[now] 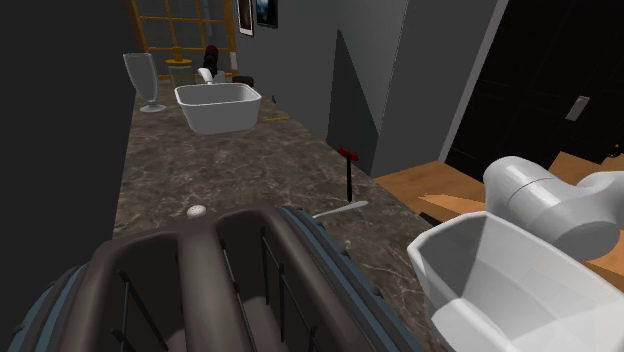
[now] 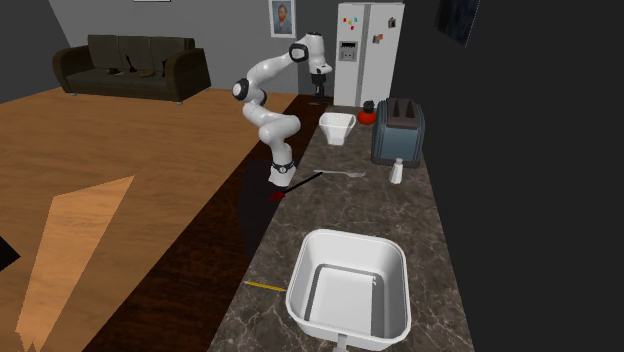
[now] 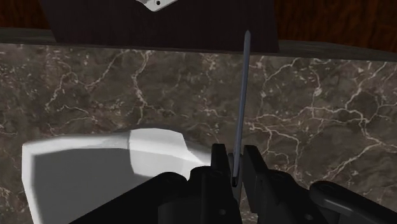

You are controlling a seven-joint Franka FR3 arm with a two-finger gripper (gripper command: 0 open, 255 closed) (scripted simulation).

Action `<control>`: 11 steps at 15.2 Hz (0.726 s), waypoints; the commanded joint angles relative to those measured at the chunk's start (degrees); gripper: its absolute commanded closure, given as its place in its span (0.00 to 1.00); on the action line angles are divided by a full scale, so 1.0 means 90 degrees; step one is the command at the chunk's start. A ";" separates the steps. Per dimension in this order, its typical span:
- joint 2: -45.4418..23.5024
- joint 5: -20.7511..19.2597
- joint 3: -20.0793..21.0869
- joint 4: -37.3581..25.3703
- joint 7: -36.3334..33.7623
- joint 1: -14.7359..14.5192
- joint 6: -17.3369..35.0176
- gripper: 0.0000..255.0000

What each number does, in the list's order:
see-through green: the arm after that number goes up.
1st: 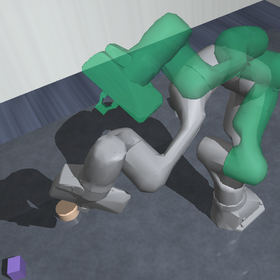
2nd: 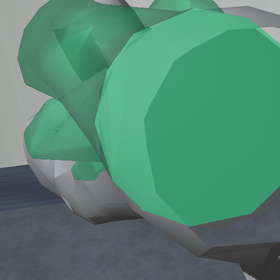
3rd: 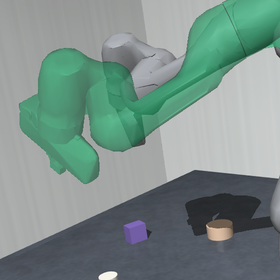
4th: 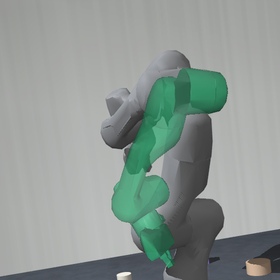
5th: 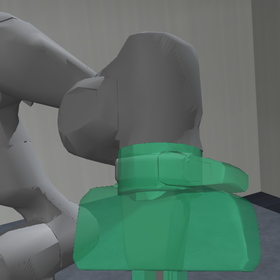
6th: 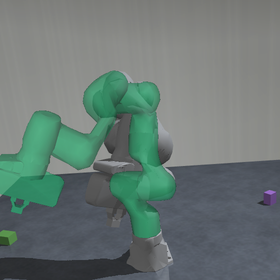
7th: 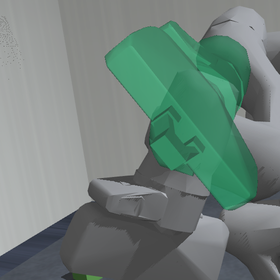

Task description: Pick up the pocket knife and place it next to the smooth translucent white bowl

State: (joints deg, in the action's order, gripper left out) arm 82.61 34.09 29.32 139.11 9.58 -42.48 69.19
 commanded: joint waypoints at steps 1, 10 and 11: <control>0.0151 0.0083 0.0078 0.0205 -0.0004 -0.0057 0.0058 1.00; 0.0721 0.0477 0.0482 0.1053 0.0006 -0.0299 0.0345 1.00; 0.0783 0.0527 0.0534 0.1144 0.0005 -0.0330 0.0375 1.00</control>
State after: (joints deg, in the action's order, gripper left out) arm 89.10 38.39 33.66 148.52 9.60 -45.19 72.24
